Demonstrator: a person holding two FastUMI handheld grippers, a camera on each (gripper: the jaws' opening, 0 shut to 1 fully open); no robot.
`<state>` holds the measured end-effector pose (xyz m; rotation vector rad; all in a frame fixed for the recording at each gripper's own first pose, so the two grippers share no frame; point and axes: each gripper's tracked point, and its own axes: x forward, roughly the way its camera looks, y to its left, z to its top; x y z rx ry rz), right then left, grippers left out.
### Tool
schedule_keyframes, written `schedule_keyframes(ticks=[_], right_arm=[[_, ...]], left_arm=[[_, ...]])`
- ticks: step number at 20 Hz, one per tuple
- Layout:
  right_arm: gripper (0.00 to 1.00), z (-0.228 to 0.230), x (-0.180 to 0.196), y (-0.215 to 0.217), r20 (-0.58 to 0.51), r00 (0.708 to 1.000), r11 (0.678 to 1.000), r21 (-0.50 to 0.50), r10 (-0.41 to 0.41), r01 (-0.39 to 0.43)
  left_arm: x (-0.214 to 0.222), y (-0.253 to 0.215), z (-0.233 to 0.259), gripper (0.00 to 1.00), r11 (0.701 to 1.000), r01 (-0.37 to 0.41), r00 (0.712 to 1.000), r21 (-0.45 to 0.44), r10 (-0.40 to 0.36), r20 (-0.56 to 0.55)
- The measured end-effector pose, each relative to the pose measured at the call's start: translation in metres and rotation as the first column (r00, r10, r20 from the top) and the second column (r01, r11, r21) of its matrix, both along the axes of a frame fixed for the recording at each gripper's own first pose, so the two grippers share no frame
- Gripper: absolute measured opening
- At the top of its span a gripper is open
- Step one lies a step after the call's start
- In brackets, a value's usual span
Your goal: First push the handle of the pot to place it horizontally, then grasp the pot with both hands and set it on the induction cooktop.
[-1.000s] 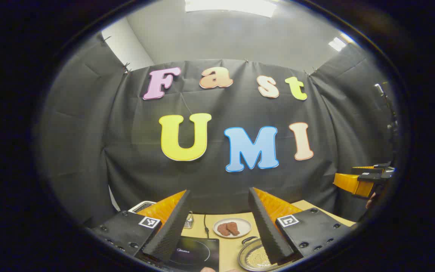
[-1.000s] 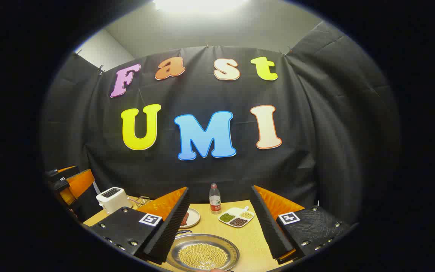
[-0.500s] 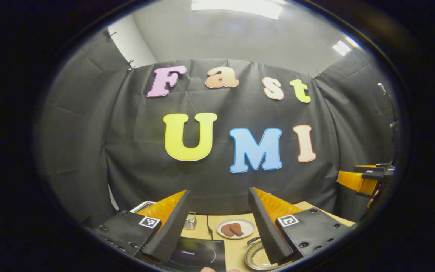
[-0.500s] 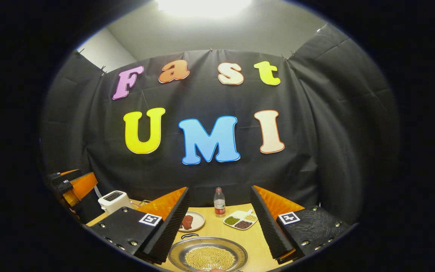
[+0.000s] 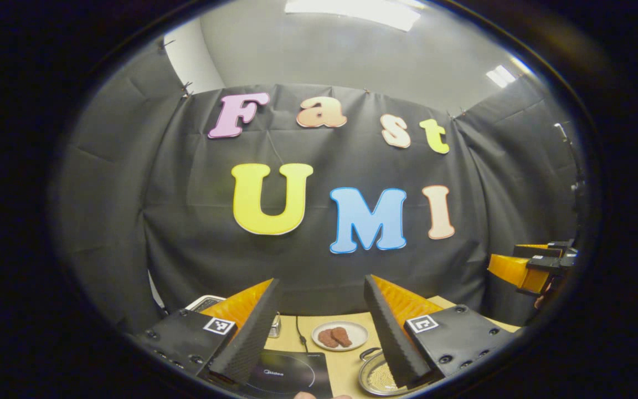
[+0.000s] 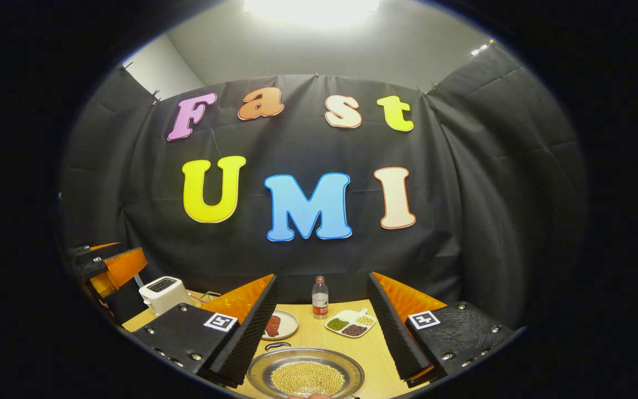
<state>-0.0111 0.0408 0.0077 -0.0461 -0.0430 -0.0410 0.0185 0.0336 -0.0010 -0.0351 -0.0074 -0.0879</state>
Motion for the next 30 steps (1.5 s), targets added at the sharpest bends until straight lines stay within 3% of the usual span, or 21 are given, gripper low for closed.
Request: schedule_keyframes(ticks=[2, 3, 7, 19, 21, 22, 23, 25, 26, 27, 29, 30], right_arm=[[0.96, -0.007, -0.002, -0.006, -0.008, 1.0, 1.0, 0.004, -0.003, 0.003], [0.96, -0.009, -0.003, -0.009, -0.009, 1.0, 1.0, 0.005, 0.0, 0.0], [0.97, -0.02, 0.0, -0.02, -0.039, 0.999, 0.999, 0.026, 0.02, -0.019], [0.96, -0.071, 0.01, -0.029, -0.166, 0.982, 0.996, 0.039, 0.09, -0.084], [0.9, -0.079, 0.01, -0.027, -0.189, 0.978, 0.996, 0.036, 0.092, -0.087], [0.71, -0.087, 0.011, -0.027, -0.205, 0.974, 0.995, 0.041, 0.094, -0.087], [0.71, -0.093, 0.011, -0.026, -0.225, 0.97, 0.995, 0.044, 0.092, -0.084], [0.47, -0.108, 0.011, -0.028, -0.268, 0.959, 0.996, 0.052, 0.086, -0.075], [0.28, -0.116, 0.008, -0.023, -0.297, 0.949, 0.994, 0.064, 0.103, -0.088], [0.23, -0.128, 0.008, -0.022, -0.327, 0.939, 0.994, 0.061, 0.11, -0.095], [0.01, -0.141, 0.001, -0.027, -0.388, 0.917, 0.995, 0.06, 0.097, -0.08], [0.07, -0.154, -0.001, -0.023, -0.421, 0.9, 0.993, 0.065, 0.112, -0.093]], left_arm=[[0.001, -0.009, 0.002, 0.95, 1.0, 0.016, 1.0, 0.013, -0.016, 0.008], [0.0, -0.014, 0.001, 0.99, 1.0, 0.02, 1.0, 0.019, -0.02, 0.009], [-0.001, -0.033, 0.006, 0.98, 0.999, 0.012, 1.0, 0.03, -0.013, 0.025], [-0.003, -0.03, -0.023, 0.97, 0.996, -0.075, 0.997, 0.048, 0.076, -0.026], [-0.002, -0.027, -0.027, 0.95, 0.996, -0.079, 0.996, 0.046, 0.08, -0.033], [-0.002, -0.025, -0.029, 0.96, 0.996, -0.081, 0.996, 0.046, 0.083, -0.036], [-0.001, -0.024, -0.032, 0.96, 0.996, -0.081, 0.996, 0.045, 0.083, -0.038], [0.0, -0.022, -0.036, 0.95, 0.996, -0.08, 0.996, 0.045, 0.082, -0.044], [0.0, -0.021, -0.037, 0.95, 0.996, -0.08, 0.995, 0.048, 0.083, -0.047], [0.001, -0.019, -0.04, 0.95, 0.995, -0.081, 0.995, 0.049, 0.084, -0.051], [0.001, -0.017, -0.043, 0.95, 0.996, -0.08, 0.995, 0.05, 0.083, -0.059], [0.001, -0.016, -0.044, 0.95, 0.995, -0.08, 0.995, 0.052, 0.083, -0.062]])
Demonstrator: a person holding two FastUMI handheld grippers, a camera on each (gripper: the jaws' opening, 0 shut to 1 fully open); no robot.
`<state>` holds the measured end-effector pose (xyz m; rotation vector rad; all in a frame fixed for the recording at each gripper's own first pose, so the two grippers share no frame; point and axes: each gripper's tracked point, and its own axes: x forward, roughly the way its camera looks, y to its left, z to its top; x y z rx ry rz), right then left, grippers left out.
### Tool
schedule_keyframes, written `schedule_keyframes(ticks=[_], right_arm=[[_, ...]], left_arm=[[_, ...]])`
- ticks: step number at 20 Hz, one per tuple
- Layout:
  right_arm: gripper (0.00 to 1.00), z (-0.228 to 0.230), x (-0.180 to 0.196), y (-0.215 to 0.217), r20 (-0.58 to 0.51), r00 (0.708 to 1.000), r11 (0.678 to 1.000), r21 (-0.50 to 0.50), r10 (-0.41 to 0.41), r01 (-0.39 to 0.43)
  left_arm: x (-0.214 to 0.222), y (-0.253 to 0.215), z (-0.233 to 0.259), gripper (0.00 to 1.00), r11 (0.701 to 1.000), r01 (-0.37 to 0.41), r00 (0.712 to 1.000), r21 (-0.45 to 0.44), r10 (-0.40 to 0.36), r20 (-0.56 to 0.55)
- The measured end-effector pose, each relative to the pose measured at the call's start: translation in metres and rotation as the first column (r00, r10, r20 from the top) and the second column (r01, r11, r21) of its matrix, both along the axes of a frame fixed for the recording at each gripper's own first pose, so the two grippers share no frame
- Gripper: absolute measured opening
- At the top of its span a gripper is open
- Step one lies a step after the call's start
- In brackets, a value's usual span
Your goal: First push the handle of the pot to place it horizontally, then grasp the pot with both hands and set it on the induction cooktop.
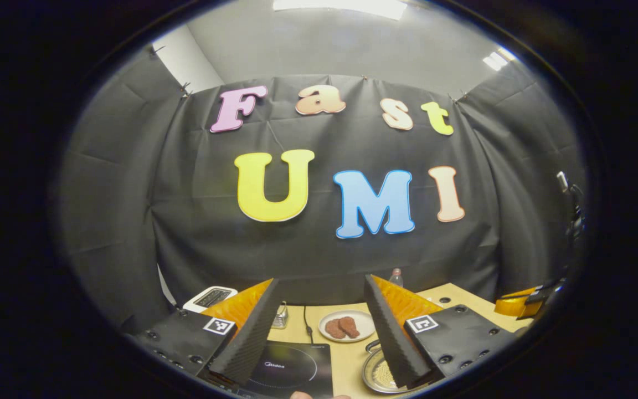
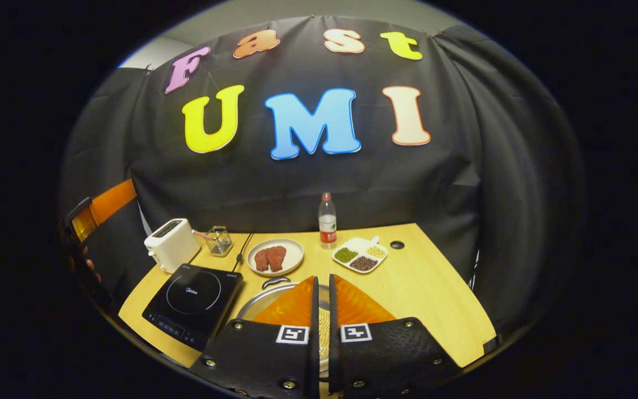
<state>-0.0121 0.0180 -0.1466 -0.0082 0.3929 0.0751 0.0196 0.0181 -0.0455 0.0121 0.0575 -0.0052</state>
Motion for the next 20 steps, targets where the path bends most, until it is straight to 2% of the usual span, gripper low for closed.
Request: schedule_keyframes(ticks=[1, 2, 5, 10, 12, 20], right_arm=[[0.07, -0.008, -0.006, 0.004, -0.035, 0.999, 1.0, 0.006, 0.013, -0.013], [0.01, -0.017, -0.007, 0.009, -0.068, 0.997, 0.999, 0.024, 0.039, -0.037], [0.01, -0.043, -0.019, 0.013, -0.163, 0.983, 0.997, 0.023, 0.08, -0.077], [0.01, -0.091, -0.042, 0.019, -0.323, 0.937, 0.99, -0.003, 0.13, -0.139], [0.01, -0.109, -0.057, 0.022, -0.379, 0.915, 0.988, -0.005, 0.141, -0.154], [0.01, -0.173, -0.093, 0.03, -0.587, 0.792, 0.982, 0.033, 0.169, -0.186]], left_arm=[[-0.001, 0.001, -0.003, 0.95, 1.0, 0.0, 1.0, 0.002, 0.0, -0.002], [-0.001, 0.002, -0.003, 0.95, 1.0, 0.002, 1.0, 0.003, -0.002, -0.006], [0.001, 0.006, -0.008, 0.95, 1.0, 0.0, 1.0, 0.003, 0.0, -0.016], [0.0, 0.008, -0.02, 0.95, 1.0, 0.006, 0.999, -0.007, -0.006, -0.041], [0.0, 0.009, -0.023, 0.95, 1.0, 0.006, 0.999, -0.005, -0.007, -0.049], [-0.003, 0.022, -0.02, 0.95, 1.0, -0.018, 0.999, 0.0, 0.018, -0.042]])
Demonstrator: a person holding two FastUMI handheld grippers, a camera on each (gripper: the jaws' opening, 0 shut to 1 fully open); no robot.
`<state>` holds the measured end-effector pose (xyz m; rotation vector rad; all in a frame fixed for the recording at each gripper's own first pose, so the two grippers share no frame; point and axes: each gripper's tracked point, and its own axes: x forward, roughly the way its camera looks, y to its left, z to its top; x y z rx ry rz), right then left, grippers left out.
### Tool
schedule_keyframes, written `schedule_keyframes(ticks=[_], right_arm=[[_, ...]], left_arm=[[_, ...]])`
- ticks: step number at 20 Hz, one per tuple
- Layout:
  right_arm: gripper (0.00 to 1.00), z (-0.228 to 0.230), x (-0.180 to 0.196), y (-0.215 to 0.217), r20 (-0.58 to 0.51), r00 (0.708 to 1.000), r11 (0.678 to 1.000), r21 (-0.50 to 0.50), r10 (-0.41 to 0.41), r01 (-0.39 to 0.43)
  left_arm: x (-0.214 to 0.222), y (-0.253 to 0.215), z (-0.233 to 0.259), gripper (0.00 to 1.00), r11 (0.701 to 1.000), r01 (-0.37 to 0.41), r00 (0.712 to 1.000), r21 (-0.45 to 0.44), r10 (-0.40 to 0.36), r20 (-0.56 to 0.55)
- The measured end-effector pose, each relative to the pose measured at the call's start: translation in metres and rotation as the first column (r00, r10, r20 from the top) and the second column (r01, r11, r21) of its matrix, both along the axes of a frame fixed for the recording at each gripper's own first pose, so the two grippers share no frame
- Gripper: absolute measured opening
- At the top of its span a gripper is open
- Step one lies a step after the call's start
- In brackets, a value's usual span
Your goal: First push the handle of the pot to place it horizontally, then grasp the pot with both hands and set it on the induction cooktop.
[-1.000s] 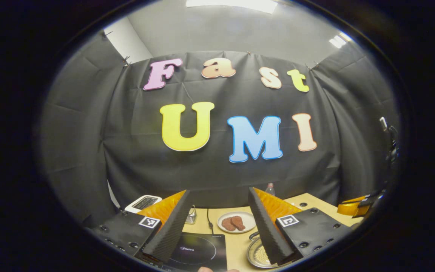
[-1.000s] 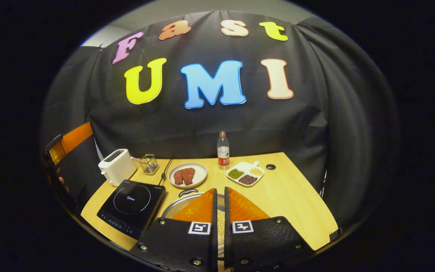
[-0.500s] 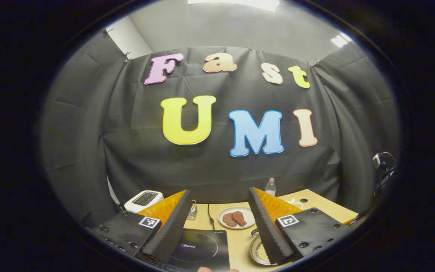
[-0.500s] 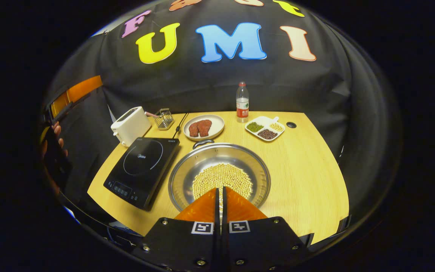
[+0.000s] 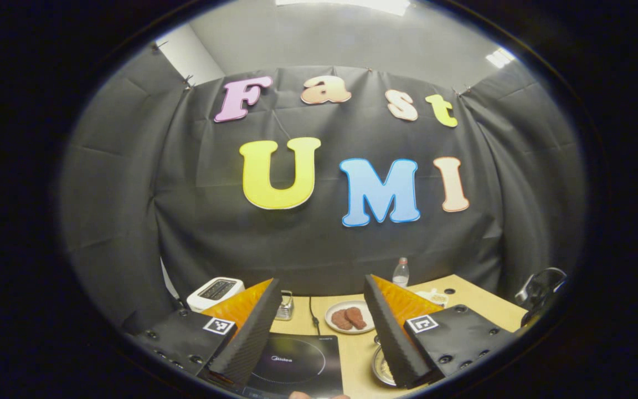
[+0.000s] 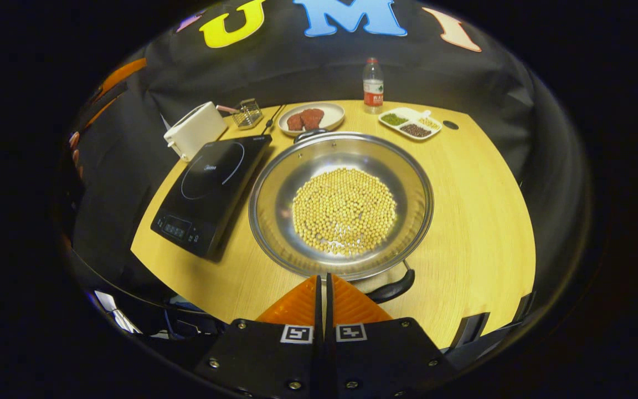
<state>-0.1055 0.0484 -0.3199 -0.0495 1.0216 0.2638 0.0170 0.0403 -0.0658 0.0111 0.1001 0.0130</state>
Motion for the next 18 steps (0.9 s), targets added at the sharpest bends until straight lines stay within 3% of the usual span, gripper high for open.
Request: schedule_keyframes(ticks=[8, 13, 18], right_arm=[[0.01, -0.041, -0.013, -0.003, -0.132, 0.99, 0.999, -0.01, -0.041, 0.04], [0.01, -0.045, -0.007, -0.009, -0.131, 0.989, 0.998, -0.004, -0.07, 0.07], [0.01, -0.041, 0.0, -0.019, -0.126, 0.986, 0.994, 0.017, -0.108, 0.111]], left_arm=[[-0.005, 0.016, 0.007, 0.95, 0.999, -0.04, 0.999, -0.001, 0.04, 0.011], [-0.006, 0.011, 0.008, 0.99, 0.999, -0.039, 0.999, 0.003, 0.039, 0.014], [-0.003, -0.003, 0.008, 0.95, 1.0, -0.029, 0.999, 0.003, 0.029, 0.016]])
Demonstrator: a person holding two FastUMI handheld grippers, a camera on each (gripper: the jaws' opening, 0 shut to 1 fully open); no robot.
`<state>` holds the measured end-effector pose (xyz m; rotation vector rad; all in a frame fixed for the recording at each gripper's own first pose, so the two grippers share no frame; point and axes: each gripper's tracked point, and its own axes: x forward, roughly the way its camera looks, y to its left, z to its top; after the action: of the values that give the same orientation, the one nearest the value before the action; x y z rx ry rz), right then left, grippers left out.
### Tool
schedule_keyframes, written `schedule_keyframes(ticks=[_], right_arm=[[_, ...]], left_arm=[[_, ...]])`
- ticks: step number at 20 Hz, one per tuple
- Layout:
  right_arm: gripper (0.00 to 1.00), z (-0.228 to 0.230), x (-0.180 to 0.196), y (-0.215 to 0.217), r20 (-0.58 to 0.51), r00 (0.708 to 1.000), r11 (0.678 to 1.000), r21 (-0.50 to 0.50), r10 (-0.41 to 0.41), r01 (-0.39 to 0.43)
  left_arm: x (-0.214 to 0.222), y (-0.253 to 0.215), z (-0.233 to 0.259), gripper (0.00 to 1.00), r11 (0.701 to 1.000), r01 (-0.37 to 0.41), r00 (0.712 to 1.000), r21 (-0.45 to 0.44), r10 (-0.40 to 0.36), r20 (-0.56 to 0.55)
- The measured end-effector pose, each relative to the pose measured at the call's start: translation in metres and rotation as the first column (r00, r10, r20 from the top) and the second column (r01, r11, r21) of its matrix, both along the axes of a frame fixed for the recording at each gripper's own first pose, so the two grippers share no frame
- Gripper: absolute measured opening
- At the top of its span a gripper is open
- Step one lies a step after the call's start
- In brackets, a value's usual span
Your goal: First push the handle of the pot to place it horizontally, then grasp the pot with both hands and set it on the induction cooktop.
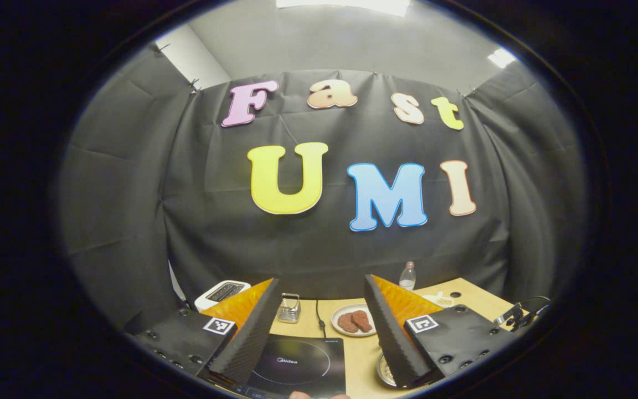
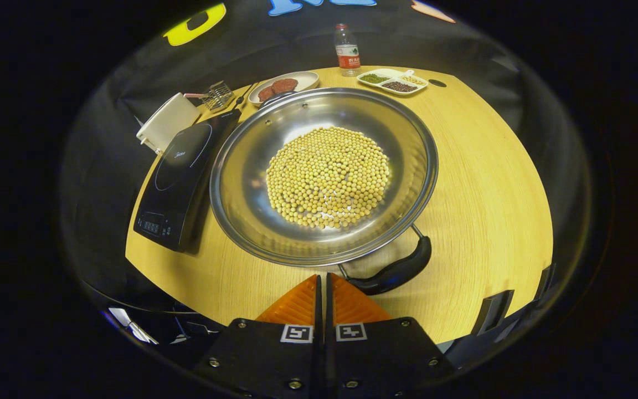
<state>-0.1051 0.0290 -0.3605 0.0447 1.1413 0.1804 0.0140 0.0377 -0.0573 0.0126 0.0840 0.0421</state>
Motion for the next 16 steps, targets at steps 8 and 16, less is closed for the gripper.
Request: schedule_keyframes(ticks=[8, 16], right_arm=[[0.01, 0.003, 0.015, -0.035, 0.02, 1.0, 0.999, -0.044, -0.015, 0.016], [0.01, 0.004, 0.034, -0.076, 0.029, 1.0, 0.995, -0.103, 0.008, -0.005]], left_arm=[[0.005, -0.031, -0.009, 0.95, 1.0, 0.031, 0.999, 0.003, -0.031, -0.019], [0.014, -0.057, -0.017, 0.99, 0.999, 0.039, 0.999, 0.006, -0.038, -0.033]])
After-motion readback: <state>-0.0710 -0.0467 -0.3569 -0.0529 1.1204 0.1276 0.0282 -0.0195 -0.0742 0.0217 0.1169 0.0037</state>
